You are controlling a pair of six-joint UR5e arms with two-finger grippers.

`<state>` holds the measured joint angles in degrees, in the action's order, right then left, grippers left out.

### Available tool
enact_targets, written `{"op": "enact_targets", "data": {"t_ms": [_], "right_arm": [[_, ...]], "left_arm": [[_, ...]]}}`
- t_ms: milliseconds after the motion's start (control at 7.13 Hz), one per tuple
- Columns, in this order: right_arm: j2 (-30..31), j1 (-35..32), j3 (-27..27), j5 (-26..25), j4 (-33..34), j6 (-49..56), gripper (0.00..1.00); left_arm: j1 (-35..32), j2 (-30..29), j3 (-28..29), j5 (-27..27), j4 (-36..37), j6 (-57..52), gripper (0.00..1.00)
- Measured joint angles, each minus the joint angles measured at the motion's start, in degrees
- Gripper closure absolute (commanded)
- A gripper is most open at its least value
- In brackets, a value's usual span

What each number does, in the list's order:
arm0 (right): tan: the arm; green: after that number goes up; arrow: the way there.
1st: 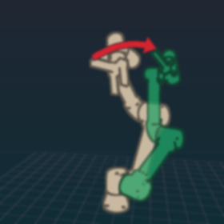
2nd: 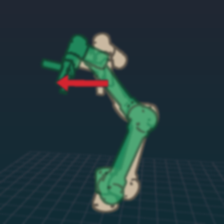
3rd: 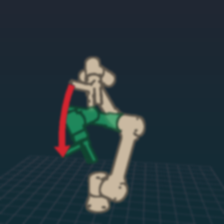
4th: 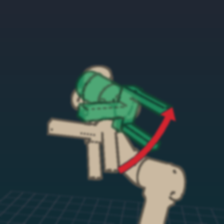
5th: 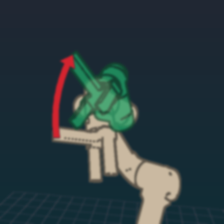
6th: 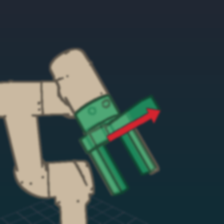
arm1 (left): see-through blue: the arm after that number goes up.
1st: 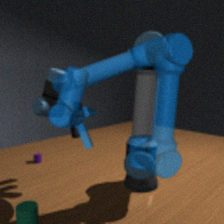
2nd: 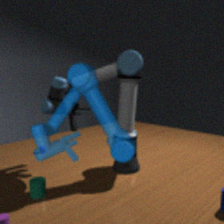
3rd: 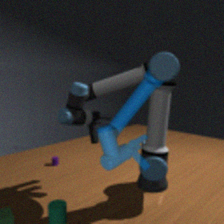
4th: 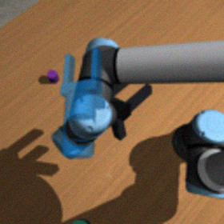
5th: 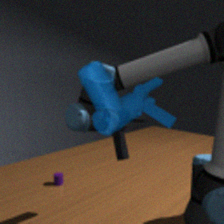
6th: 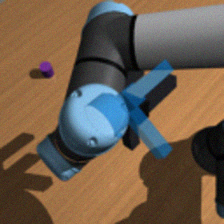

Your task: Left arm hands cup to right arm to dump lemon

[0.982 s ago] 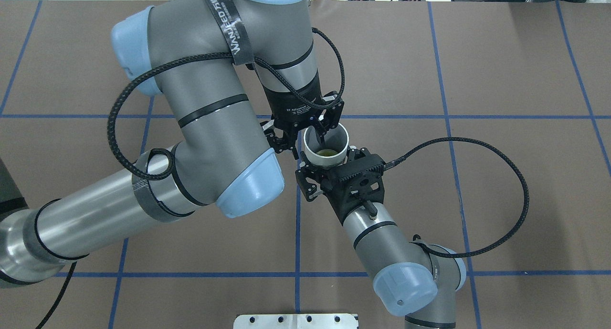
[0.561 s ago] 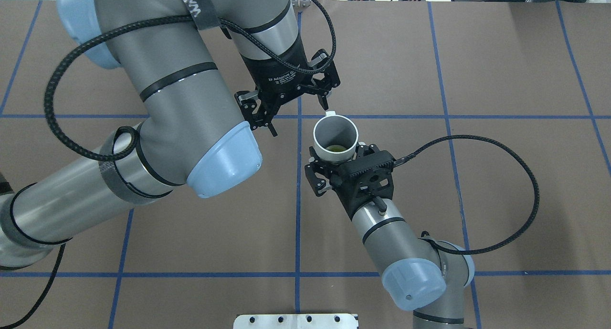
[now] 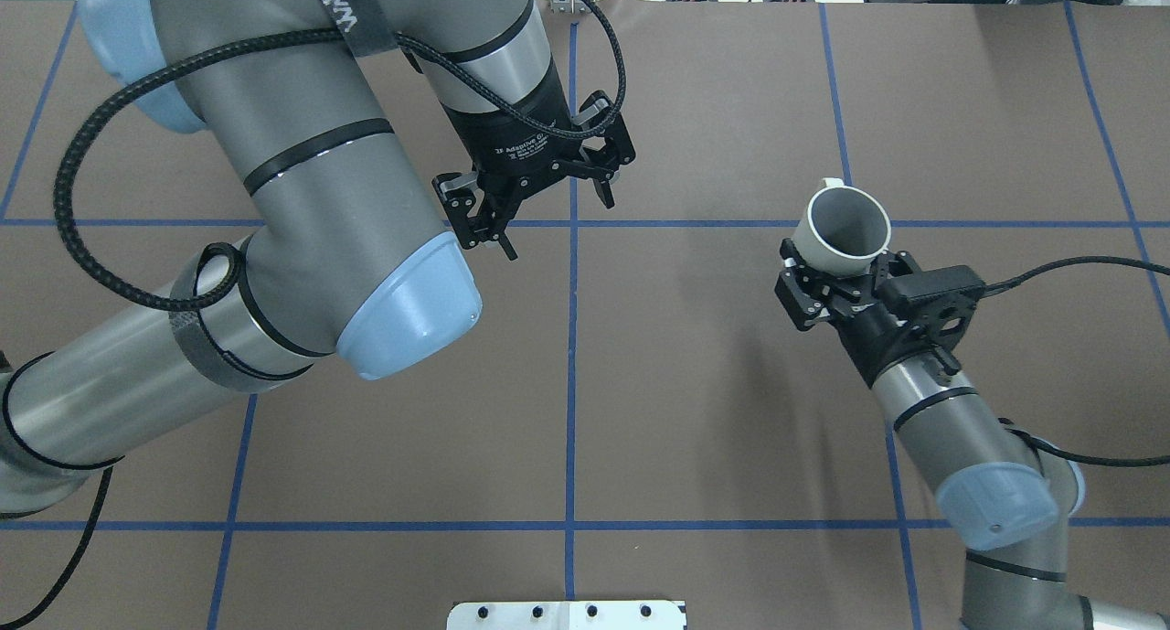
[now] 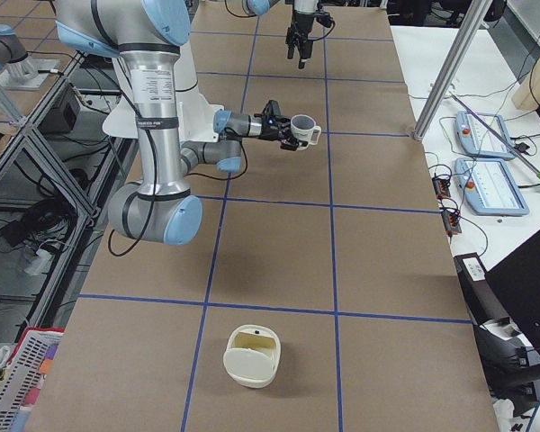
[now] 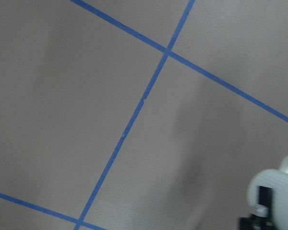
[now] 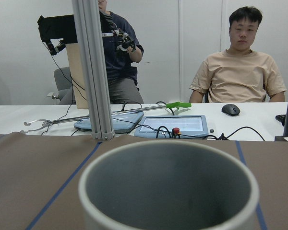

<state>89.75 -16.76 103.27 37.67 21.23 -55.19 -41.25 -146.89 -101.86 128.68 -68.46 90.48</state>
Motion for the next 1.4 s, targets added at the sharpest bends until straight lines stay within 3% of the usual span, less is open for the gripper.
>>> {"op": "enact_targets", "data": {"t_ms": [280, 421, 841, 982, 1402], "right_arm": [[10.64, -2.12, -2.33, 1.90, -15.92, -5.99, 1.00], [15.13, -5.04, -5.26, 6.31, -24.18, -7.46, 1.00], [19.61, -13.52, -25.21, 16.95, -52.36, -16.48, 1.00], [20.76, -15.56, -30.76, 19.48, -58.78, -18.11, 1.00], [26.83, -17.16, -36.87, 21.25, -68.73, -22.75, 1.00]], "left_arm": [[0.18, 0.92, -0.16, -0.14, -0.17, 0.40, 0.00], [0.25, 1.09, -0.28, -0.17, -0.23, 1.03, 0.00], [0.64, 1.05, -0.46, -0.20, -0.33, 2.92, 0.00], [0.86, 1.06, -0.50, -0.26, -0.33, 3.16, 0.00], [1.10, 1.41, -0.46, -0.35, -0.33, 3.16, 0.00]]}}
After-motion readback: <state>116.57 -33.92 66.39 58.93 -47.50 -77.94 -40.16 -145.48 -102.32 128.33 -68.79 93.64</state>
